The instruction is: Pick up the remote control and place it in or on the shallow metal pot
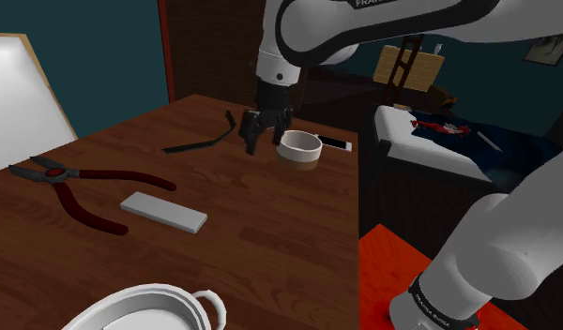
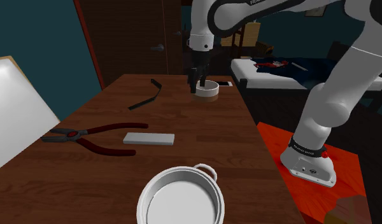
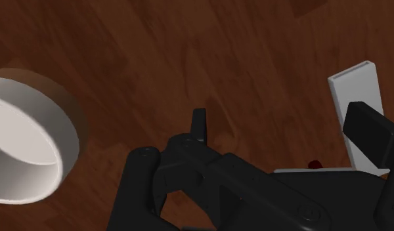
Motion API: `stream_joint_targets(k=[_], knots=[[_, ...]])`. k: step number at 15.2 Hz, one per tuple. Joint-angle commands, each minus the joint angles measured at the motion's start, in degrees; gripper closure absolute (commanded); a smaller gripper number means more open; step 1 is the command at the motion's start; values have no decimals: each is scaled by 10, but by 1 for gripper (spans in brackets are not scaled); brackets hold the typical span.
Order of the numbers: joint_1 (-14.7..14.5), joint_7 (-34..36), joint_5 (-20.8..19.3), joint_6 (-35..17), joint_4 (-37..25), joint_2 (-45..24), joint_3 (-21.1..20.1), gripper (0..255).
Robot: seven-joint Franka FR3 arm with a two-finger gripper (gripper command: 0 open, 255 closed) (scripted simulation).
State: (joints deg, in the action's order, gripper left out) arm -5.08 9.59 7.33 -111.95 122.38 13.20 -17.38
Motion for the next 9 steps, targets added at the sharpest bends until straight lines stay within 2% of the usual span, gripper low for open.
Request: stream_joint_targets(k=[1,9], knots=[[-6,12,-11,-15,-22,-38,-15,0],[-41,67,-84,-52,-135,-206,-57,0]])
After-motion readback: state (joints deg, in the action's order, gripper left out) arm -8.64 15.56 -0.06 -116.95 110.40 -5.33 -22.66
